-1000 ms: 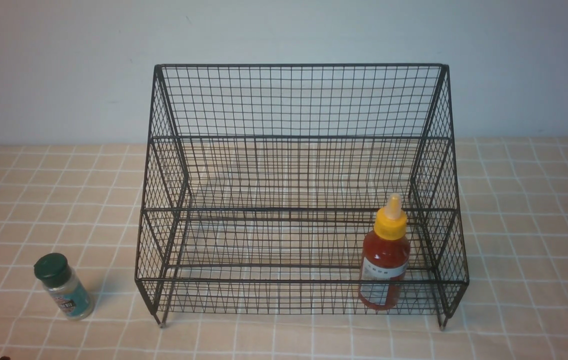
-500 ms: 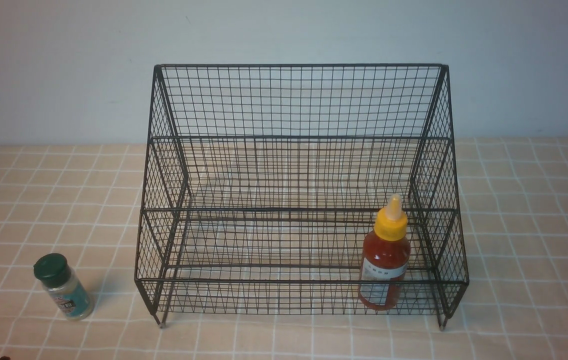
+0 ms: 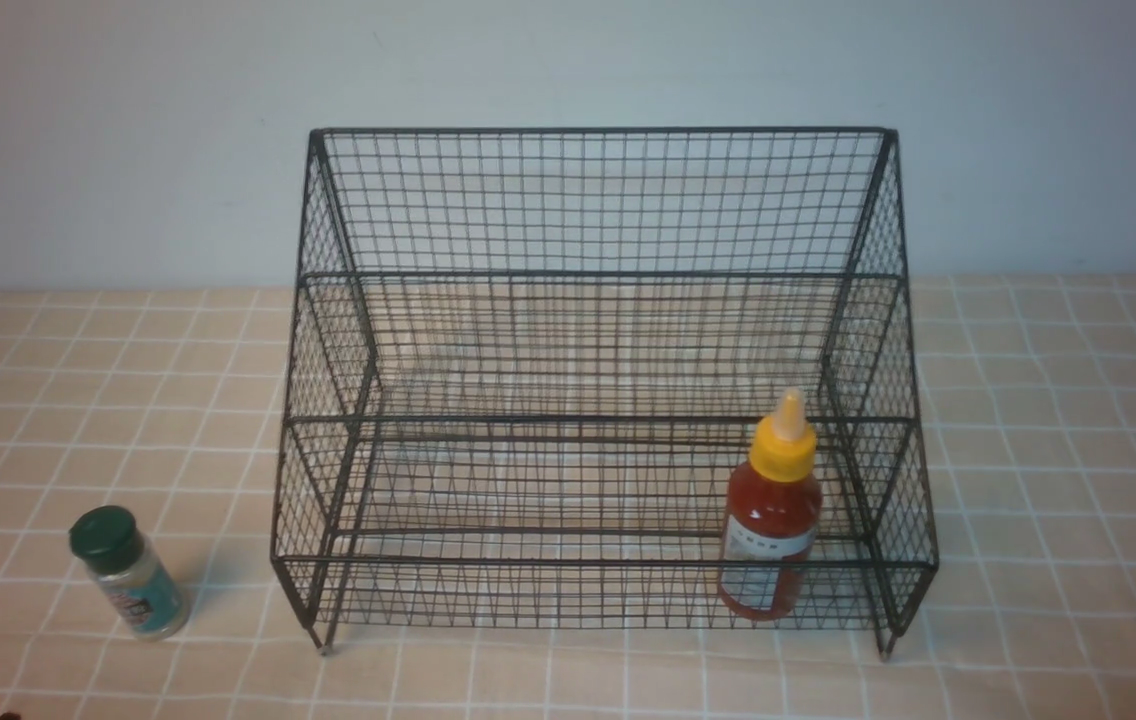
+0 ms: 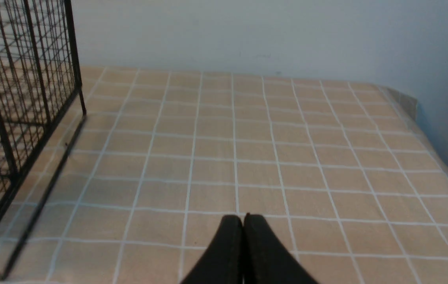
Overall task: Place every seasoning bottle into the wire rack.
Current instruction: Use the left arm to grab the condiment bottle closest to it
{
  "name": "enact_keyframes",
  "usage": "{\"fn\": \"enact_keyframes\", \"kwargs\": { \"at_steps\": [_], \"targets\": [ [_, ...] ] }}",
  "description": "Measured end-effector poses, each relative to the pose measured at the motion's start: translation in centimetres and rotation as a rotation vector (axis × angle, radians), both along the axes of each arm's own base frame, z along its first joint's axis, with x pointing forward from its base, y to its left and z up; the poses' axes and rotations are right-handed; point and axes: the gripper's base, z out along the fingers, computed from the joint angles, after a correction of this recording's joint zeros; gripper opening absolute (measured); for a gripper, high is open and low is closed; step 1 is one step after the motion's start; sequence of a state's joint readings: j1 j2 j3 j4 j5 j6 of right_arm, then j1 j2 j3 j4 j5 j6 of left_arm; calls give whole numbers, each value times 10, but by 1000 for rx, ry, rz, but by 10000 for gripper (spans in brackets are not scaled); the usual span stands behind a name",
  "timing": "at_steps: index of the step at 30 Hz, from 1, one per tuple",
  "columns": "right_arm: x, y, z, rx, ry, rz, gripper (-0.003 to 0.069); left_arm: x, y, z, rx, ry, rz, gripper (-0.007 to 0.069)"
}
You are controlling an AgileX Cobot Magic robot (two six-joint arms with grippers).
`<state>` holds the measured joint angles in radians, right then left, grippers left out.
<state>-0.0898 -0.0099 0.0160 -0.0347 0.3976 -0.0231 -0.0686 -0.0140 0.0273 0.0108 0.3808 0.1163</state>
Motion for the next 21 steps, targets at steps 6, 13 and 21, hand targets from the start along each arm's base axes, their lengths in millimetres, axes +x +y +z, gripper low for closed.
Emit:
{"fn": "enact_keyframes", "kwargs": {
  "at_steps": [6,13,21],
  "targets": [
    [0,1,1,49,-14,-2,-13,0,0,0,0,0,0,-7],
    [0,1,0,56,-15,-2,-13,0,0,0,0,0,0,-7],
    [0,1,0,62,-15,-4,-13,0,0,0,0,0,0,-7]
  ]
}}
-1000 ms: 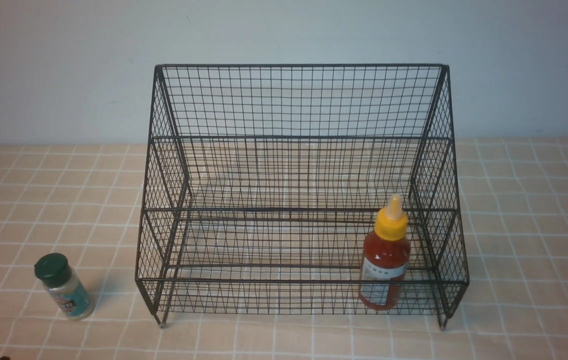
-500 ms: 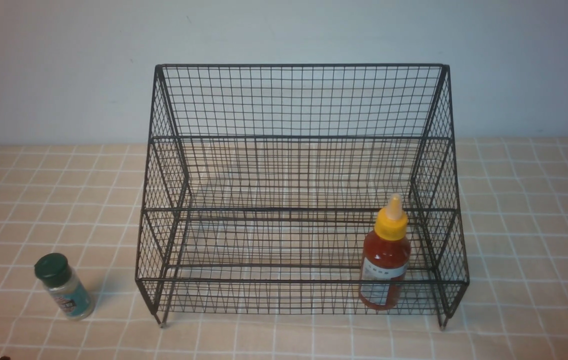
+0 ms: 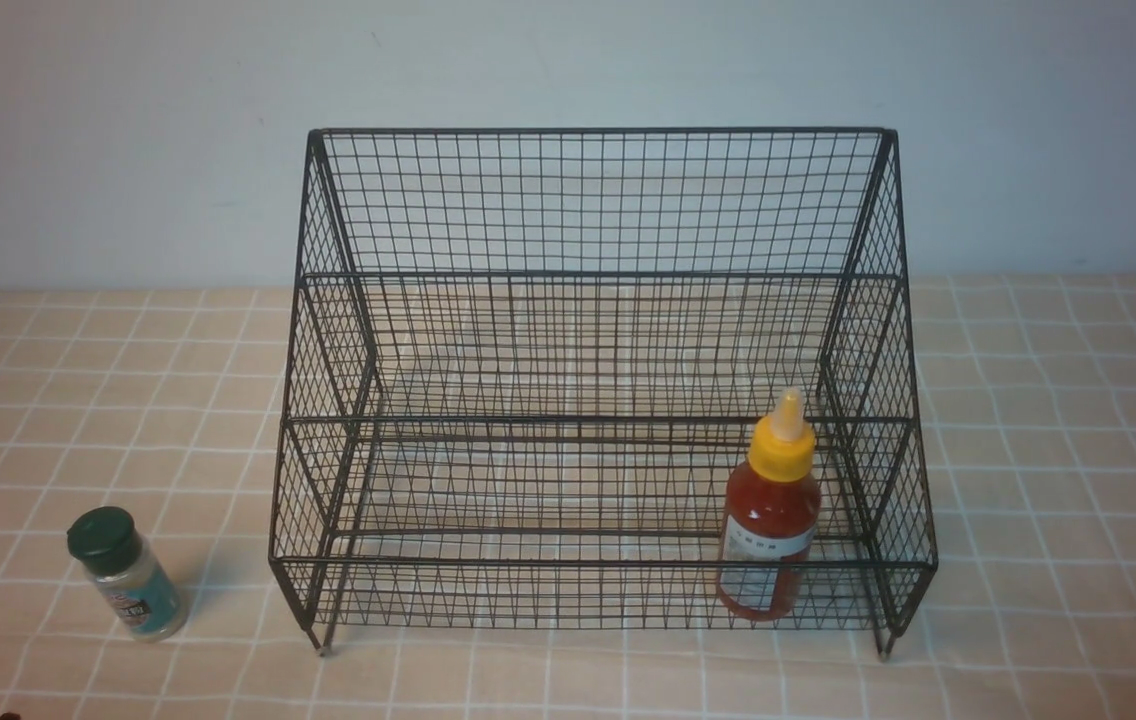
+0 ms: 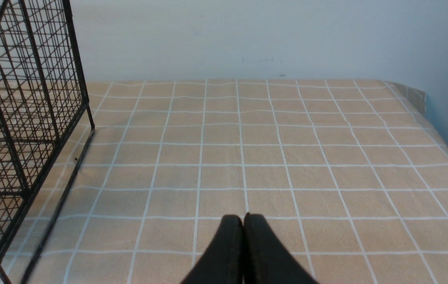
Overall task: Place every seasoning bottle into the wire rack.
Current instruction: Use the left arm to grab the condiment bottle closest to it
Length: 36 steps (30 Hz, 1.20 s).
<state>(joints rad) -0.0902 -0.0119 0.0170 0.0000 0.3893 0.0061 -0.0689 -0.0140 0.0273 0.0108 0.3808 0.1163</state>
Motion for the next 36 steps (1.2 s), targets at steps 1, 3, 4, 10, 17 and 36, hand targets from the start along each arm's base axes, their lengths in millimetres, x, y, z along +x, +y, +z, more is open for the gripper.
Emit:
{"fn": "enact_keyframes", "kwargs": {
  "at_steps": [1,3,4,10,17,36],
  "targets": [
    [0,0,0,0,0,0,-13,0,0,0,0,0,0,-7],
    [0,0,0,0,0,0,-13,0,0,0,0,0,0,-7],
    [0,0,0,0,0,0,-13,0,0,0,0,0,0,-7],
    [0,0,0,0,0,0,-13,0,0,0,0,0,0,-7],
    [0,0,0,0,0,0,-13,0,0,0,10,-1,1,-7],
    [0,0,0,6,-1,-1,-13,-4,7,69,-484,-688,59,-7]
  ]
}}
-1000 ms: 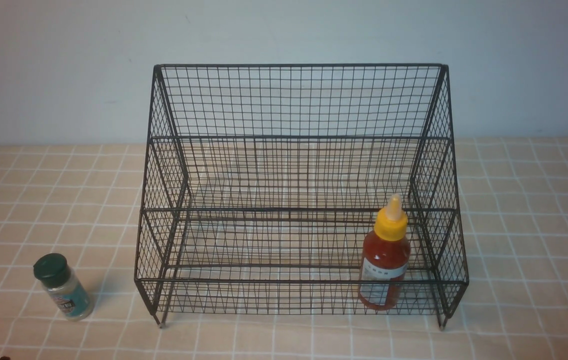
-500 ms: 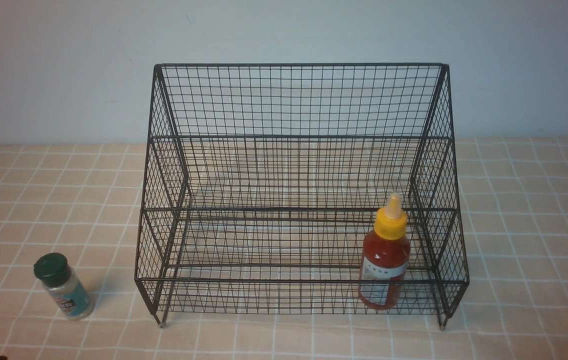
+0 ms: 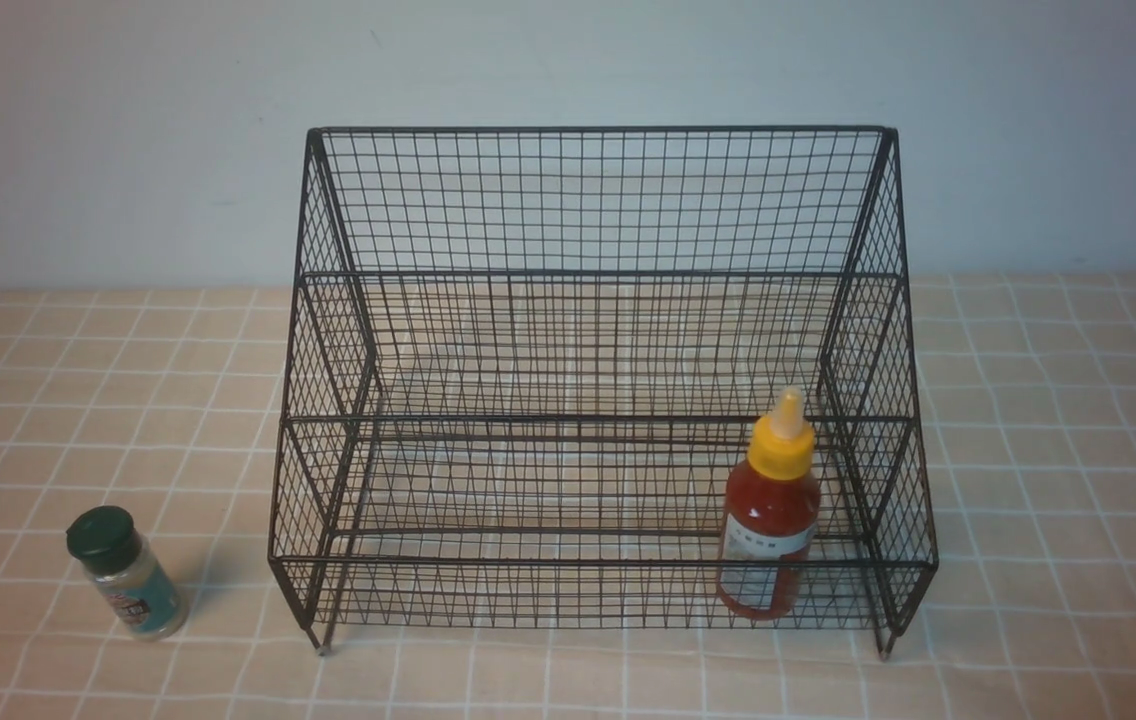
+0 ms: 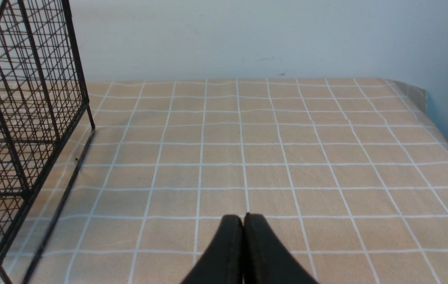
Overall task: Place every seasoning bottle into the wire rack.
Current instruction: Use the left arm to grab the condiment bottle closest to it
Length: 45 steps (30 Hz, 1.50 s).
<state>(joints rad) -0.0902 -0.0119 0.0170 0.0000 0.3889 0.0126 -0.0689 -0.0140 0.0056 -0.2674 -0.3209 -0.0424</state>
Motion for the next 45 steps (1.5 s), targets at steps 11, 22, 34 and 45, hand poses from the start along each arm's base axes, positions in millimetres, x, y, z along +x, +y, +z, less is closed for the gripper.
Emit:
{"fn": "enact_keyframes", "kwargs": {
  "at_steps": [11,22,34,45],
  "targets": [
    [0,0,0,1,0,0,-13,38,-26,66,157,881,-265,-7],
    [0,0,0,1,0,0,-13,119,-12,65,272,1421,-138,-7],
    [0,0,0,1,0,0,-13,179,5,27,275,1587,-32,56],
    [0,0,0,1,0,0,-13,212,4,3,282,1526,-45,559]
  ]
}}
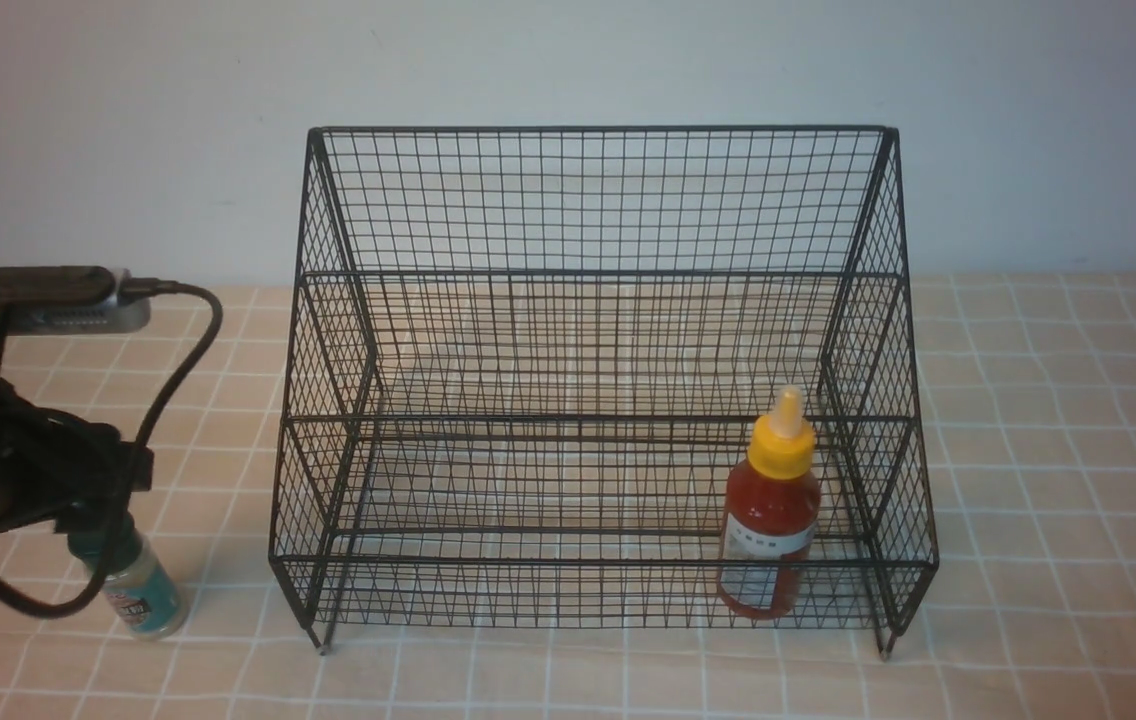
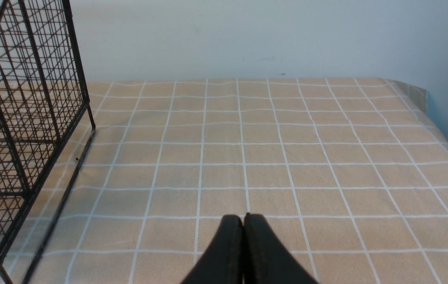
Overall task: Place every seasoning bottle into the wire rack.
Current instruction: Use the left arm to grab the condiment bottle closest to it, then use the left arm to put the condiment bottle back on the shelf
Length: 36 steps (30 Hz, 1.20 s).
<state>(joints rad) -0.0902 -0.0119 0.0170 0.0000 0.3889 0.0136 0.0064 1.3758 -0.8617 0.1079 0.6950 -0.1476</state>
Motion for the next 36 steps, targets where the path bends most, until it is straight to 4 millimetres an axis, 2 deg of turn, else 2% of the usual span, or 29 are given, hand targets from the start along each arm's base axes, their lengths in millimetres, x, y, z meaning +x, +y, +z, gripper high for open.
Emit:
{"fn": "enact_keyframes", "kwargs": {
  "at_steps": [2,4,9,11,14,16,19,22,23,25,27,28,30,33,35,36],
  "targets": [
    [0,0,0,0,0,0,-13,5,0,-7,-7,9,1,623],
    [0,0,0,0,0,0,-13,8,-1,-11,-10,17,2,642],
    [0,0,0,0,0,0,-13,19,-1,-28,-16,40,0,635],
    [0,0,0,0,0,0,-13,20,-1,-33,-17,56,0,602],
    [0,0,0,0,0,0,-13,23,-1,-41,-17,86,1,459],
    [0,0,0,0,0,0,-13,23,-1,-42,-19,98,3,332],
    [0,0,0,0,0,0,-13,22,-1,-39,-18,117,6,333],
    [0,0,0,0,0,0,-13,18,0,-21,-11,152,15,333],
    [0,0,0,0,0,0,-13,16,0,-3,-7,138,18,333],
    [0,0,0,0,0,0,-13,14,0,13,-7,116,22,333],
    [0,0,0,0,0,0,-13,8,0,40,-18,73,29,333],
    [0,0,0,0,0,0,-13,2,-3,60,-44,29,34,333],
    [0,0,0,0,0,0,-13,-10,-13,91,-93,-50,4,333],
    [0,0,0,0,0,0,-13,-25,-33,118,-146,-142,-90,333],
    [0,0,0,0,0,0,-13,-35,-55,129,-192,-179,-182,333],
    [0,0,0,0,0,0,-13,-36,-57,130,-198,-183,-190,333]
  ]
}}
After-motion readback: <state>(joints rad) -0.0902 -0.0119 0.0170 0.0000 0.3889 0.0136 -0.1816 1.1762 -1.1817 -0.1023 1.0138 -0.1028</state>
